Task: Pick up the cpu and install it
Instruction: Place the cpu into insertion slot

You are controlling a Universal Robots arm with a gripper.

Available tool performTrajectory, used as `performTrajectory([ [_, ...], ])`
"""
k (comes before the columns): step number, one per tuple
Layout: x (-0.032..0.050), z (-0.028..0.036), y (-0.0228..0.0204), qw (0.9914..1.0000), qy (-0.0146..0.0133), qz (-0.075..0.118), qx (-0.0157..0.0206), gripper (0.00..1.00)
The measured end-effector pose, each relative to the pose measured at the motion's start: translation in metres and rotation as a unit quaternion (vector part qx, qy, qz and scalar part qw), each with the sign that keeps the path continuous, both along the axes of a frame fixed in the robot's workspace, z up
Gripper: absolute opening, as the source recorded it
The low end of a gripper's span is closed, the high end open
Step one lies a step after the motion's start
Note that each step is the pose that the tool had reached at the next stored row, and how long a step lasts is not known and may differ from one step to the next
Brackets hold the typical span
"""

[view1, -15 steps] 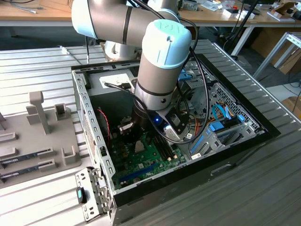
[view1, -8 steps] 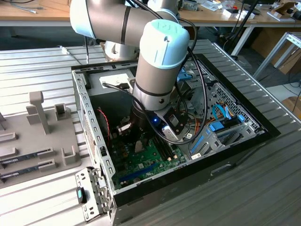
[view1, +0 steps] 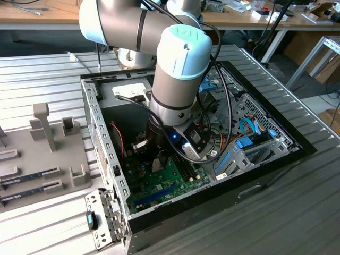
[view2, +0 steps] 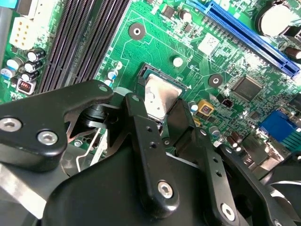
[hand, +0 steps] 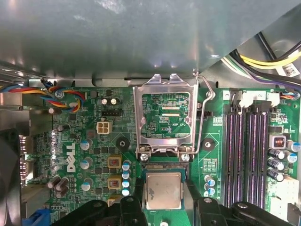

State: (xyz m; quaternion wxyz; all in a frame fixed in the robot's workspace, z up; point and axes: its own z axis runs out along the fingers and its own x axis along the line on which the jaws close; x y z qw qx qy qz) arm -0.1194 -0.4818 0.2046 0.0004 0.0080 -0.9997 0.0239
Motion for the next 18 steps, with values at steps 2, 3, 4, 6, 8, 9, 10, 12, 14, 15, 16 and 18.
performTrajectory([
  [2,0.0000,-0.0003,0.0000,0.99996,0.0000,0.008,0.0000,0.46],
  [3,0.0000,-0.0006,0.0000,0.99993,0.0000,0.012,0.0000,0.46],
  [4,0.0000,-0.0010,0.0007,0.99993,-0.0001,0.012,0.0001,0.46],
  [6,-0.0002,-0.0012,0.0016,0.99993,0.0000,0.012,0.0001,0.46],
  [8,-0.0002,-0.0015,0.0023,0.99993,-0.0001,0.011,0.0001,0.46],
  [9,-0.0003,-0.0015,0.0023,0.99994,0.0000,0.011,0.0000,0.46],
  [10,-0.0003,-0.0019,0.0023,0.99995,0.0000,0.010,-0.0001,0.46],
  [12,-0.0003,-0.0027,0.0024,0.99997,0.0001,0.007,-0.0007,0.46],
  [14,-0.0003,-0.0036,0.0024,0.99999,0.0000,0.004,-0.0012,0.46],
  [15,-0.0003,-0.0038,0.0024,0.99999,0.0000,0.003,-0.0012,0.46],
  [16,-0.0002,-0.0040,0.0024,0.99999,0.0001,0.003,-0.0014,0.46],
  [18,0.0004,-0.0042,0.0024,0.99999,0.0000,0.003,-0.0017,0.46],
])
